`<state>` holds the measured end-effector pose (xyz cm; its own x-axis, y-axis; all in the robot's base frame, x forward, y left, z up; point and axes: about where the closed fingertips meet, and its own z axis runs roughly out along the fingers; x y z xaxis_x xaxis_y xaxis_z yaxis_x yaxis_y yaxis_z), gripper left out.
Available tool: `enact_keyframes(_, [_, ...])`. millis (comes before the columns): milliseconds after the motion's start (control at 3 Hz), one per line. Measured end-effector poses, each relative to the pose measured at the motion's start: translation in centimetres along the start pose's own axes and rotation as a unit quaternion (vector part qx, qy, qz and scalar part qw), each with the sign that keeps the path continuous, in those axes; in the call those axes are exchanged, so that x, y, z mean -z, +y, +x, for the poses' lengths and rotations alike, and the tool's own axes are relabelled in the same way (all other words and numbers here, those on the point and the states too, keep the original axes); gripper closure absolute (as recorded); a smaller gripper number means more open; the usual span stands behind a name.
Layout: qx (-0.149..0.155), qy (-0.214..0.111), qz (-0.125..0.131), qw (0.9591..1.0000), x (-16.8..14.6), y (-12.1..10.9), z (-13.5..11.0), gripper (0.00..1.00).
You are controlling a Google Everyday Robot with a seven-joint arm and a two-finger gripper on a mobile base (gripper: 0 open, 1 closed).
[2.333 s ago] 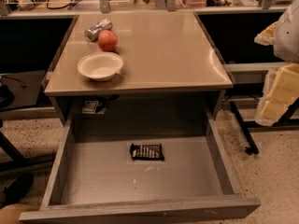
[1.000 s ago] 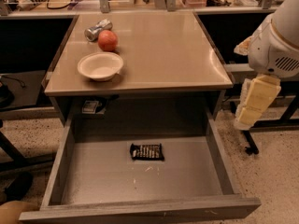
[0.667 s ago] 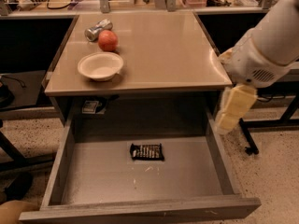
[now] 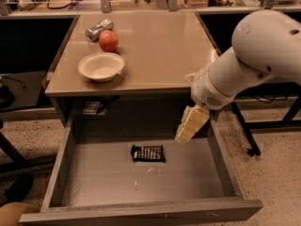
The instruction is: Pick rxbar chocolate from top drawer and place on counter
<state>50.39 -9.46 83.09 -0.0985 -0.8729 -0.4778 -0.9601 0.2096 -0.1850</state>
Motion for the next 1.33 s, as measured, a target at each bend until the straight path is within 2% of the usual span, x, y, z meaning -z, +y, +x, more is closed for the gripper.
enact_keyframes(667, [-0.039, -0.024, -0.028, 0.9986, -7.5, 0.1, 2.2, 0.0])
enact_keyframes(1000, [-0.039, -0.024, -0.028, 0.9986, -7.5, 0.1, 2.2, 0.0])
enact_keyframes(1333, [-0.034, -0.028, -0.039, 0.9983, -10.0, 0.1, 2.3, 0.0])
